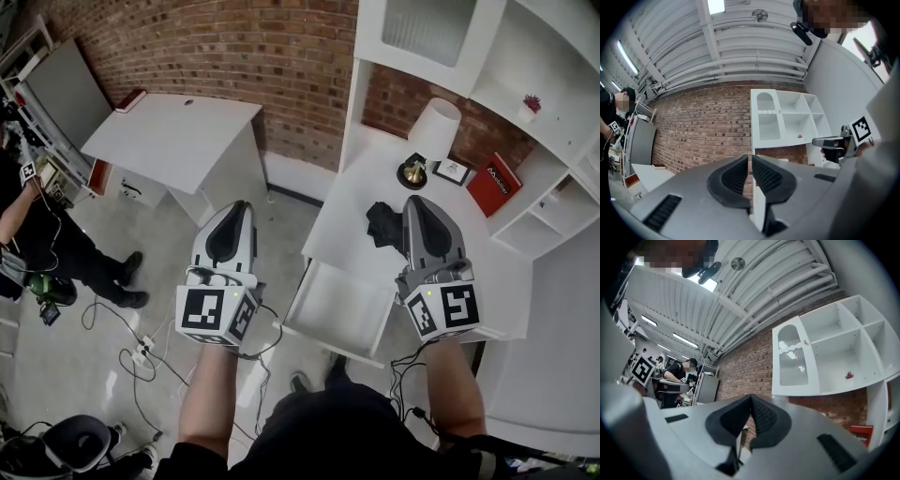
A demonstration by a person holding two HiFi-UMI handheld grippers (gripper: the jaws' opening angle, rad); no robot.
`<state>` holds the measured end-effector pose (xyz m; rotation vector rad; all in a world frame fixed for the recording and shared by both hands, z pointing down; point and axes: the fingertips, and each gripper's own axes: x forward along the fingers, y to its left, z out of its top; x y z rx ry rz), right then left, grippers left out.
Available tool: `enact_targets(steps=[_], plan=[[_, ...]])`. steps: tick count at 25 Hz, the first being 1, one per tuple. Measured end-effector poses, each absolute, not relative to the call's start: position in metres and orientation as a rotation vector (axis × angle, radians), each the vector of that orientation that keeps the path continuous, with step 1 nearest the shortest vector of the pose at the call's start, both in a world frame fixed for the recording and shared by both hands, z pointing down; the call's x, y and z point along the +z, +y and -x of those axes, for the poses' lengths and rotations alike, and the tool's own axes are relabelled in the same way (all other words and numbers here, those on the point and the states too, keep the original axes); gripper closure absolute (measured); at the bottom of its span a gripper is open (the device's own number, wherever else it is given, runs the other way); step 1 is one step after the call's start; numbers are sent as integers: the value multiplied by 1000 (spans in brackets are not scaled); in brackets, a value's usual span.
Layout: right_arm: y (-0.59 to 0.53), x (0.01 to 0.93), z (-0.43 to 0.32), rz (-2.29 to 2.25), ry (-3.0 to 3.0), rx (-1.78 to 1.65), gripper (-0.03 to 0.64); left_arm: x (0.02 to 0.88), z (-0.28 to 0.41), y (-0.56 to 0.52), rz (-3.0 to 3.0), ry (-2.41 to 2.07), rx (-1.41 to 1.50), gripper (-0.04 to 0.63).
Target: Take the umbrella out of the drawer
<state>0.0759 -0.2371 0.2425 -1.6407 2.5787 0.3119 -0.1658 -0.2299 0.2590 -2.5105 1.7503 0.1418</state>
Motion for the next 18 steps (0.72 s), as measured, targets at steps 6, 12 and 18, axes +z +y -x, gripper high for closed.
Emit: enact_targets(steps=[6, 12, 18], plan=[[-243, 250, -74, 1612, 2608, 296, 617, 263, 161, -237, 2515, 1759, 127, 568], [-249, 255, -77, 1594, 2615, 280, 617, 268, 152, -243, 2518, 1761, 105, 568], [-254, 259, -81, 1594, 2624, 281, 617, 271, 147, -248, 2519, 1764, 95, 568]])
